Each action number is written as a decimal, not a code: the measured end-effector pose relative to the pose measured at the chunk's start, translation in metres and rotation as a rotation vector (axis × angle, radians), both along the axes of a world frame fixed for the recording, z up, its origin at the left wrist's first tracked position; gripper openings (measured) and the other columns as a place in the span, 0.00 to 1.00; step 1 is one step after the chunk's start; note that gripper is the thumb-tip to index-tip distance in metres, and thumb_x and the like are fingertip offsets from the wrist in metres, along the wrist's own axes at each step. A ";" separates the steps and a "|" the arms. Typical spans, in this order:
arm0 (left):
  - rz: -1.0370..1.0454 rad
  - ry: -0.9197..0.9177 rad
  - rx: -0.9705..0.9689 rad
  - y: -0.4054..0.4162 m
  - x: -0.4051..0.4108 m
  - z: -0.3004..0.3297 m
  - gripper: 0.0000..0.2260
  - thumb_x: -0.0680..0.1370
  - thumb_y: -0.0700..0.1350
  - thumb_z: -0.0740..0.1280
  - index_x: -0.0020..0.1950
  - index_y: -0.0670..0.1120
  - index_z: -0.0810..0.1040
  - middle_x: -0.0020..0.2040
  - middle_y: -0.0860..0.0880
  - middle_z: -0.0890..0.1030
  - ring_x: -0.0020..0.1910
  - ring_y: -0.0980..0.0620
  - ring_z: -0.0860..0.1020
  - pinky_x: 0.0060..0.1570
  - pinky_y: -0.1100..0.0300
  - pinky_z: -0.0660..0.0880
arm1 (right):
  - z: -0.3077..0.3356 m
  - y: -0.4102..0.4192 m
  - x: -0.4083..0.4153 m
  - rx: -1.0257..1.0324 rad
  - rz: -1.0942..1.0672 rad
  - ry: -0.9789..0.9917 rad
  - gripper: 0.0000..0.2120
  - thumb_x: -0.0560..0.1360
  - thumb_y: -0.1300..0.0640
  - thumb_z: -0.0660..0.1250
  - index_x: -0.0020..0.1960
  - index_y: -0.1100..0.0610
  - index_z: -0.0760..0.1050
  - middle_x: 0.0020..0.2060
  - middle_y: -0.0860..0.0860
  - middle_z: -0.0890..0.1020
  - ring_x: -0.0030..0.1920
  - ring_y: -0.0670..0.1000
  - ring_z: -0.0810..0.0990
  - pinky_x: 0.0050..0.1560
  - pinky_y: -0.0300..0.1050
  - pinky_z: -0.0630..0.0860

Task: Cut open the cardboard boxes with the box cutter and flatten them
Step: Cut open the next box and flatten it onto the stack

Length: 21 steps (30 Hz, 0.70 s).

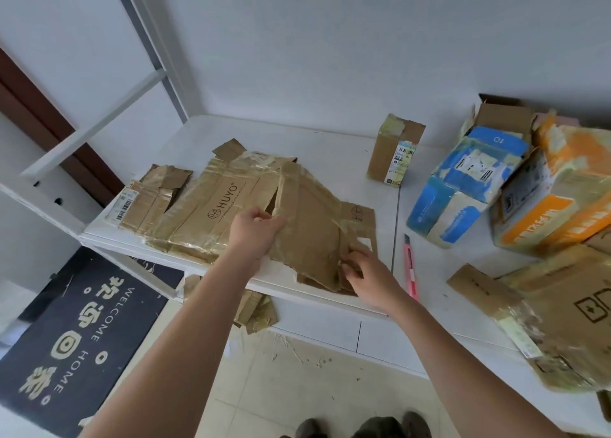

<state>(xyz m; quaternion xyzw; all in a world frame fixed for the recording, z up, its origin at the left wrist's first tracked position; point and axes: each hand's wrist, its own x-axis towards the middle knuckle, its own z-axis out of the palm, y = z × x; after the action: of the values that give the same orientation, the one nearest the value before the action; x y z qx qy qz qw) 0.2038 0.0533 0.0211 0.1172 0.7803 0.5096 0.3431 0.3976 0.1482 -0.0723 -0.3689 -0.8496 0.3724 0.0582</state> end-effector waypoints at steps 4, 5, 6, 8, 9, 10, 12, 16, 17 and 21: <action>0.059 -0.034 0.124 -0.003 -0.011 0.013 0.13 0.74 0.39 0.72 0.36 0.47 0.68 0.40 0.42 0.76 0.40 0.46 0.74 0.43 0.48 0.73 | 0.028 0.001 -0.006 0.136 -0.289 0.141 0.12 0.81 0.55 0.63 0.62 0.58 0.75 0.58 0.52 0.76 0.61 0.53 0.76 0.55 0.36 0.69; 0.091 -0.052 0.167 -0.005 -0.014 0.015 0.14 0.74 0.39 0.71 0.36 0.48 0.68 0.39 0.43 0.76 0.39 0.46 0.74 0.42 0.48 0.75 | 0.035 -0.001 -0.009 0.219 -0.385 0.186 0.14 0.80 0.56 0.65 0.63 0.60 0.74 0.62 0.56 0.74 0.63 0.56 0.73 0.58 0.39 0.69; 0.137 -0.090 0.223 -0.008 -0.017 0.017 0.14 0.74 0.39 0.71 0.36 0.48 0.68 0.37 0.44 0.76 0.35 0.47 0.76 0.39 0.50 0.77 | 0.044 -0.005 -0.014 0.307 -0.484 0.232 0.16 0.79 0.56 0.66 0.65 0.61 0.73 0.64 0.60 0.71 0.64 0.59 0.70 0.60 0.42 0.68; 0.226 -0.232 0.368 -0.013 -0.023 0.021 0.10 0.76 0.37 0.70 0.40 0.45 0.71 0.35 0.44 0.78 0.30 0.48 0.79 0.32 0.54 0.80 | 0.062 -0.013 -0.026 0.377 -0.622 0.297 0.22 0.78 0.54 0.68 0.68 0.61 0.69 0.65 0.63 0.68 0.64 0.62 0.66 0.60 0.42 0.62; 0.250 -0.318 0.434 -0.016 -0.025 0.024 0.06 0.77 0.36 0.69 0.45 0.42 0.72 0.37 0.43 0.80 0.30 0.48 0.79 0.33 0.54 0.80 | 0.071 -0.016 -0.033 0.320 -0.635 0.337 0.25 0.78 0.52 0.67 0.71 0.60 0.66 0.66 0.64 0.66 0.64 0.62 0.65 0.56 0.38 0.59; 0.267 -0.397 0.482 -0.020 -0.027 0.027 0.04 0.77 0.36 0.67 0.49 0.41 0.73 0.36 0.43 0.81 0.29 0.49 0.79 0.33 0.56 0.80 | 0.078 -0.017 -0.042 0.198 -0.618 0.402 0.28 0.78 0.49 0.67 0.74 0.56 0.62 0.67 0.63 0.64 0.63 0.60 0.68 0.53 0.37 0.61; 0.287 -0.506 0.520 -0.026 -0.028 0.030 0.02 0.78 0.35 0.66 0.48 0.39 0.73 0.31 0.46 0.82 0.24 0.54 0.77 0.25 0.64 0.75 | 0.090 -0.020 -0.063 -0.145 -0.533 0.538 0.33 0.78 0.44 0.66 0.77 0.46 0.53 0.67 0.56 0.61 0.56 0.53 0.77 0.47 0.36 0.72; 0.256 -0.563 0.518 -0.038 -0.032 0.025 0.07 0.77 0.32 0.66 0.44 0.42 0.70 0.28 0.49 0.78 0.22 0.55 0.74 0.22 0.65 0.73 | 0.102 -0.026 -0.109 -0.542 -0.495 0.768 0.37 0.76 0.51 0.71 0.76 0.42 0.51 0.71 0.49 0.65 0.58 0.48 0.78 0.60 0.55 0.79; 0.271 -0.556 0.513 -0.042 -0.037 0.022 0.08 0.76 0.32 0.66 0.45 0.42 0.70 0.30 0.48 0.77 0.22 0.55 0.73 0.23 0.64 0.74 | 0.102 -0.024 -0.121 -0.514 -0.501 0.770 0.36 0.76 0.54 0.72 0.76 0.44 0.54 0.72 0.50 0.67 0.62 0.50 0.76 0.64 0.56 0.76; 0.362 -0.382 0.383 -0.061 -0.067 0.010 0.11 0.75 0.36 0.71 0.55 0.39 0.73 0.39 0.44 0.80 0.28 0.52 0.77 0.33 0.55 0.78 | 0.091 -0.013 -0.162 -0.472 -0.431 0.732 0.33 0.75 0.60 0.72 0.75 0.47 0.62 0.73 0.47 0.67 0.71 0.50 0.69 0.69 0.45 0.69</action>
<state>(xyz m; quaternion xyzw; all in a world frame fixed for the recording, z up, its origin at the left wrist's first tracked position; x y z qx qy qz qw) 0.1372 -0.0080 0.0310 -0.0589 0.5999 0.7127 0.3588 0.2352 0.1357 0.0192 -0.3844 -0.5702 0.6395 0.3437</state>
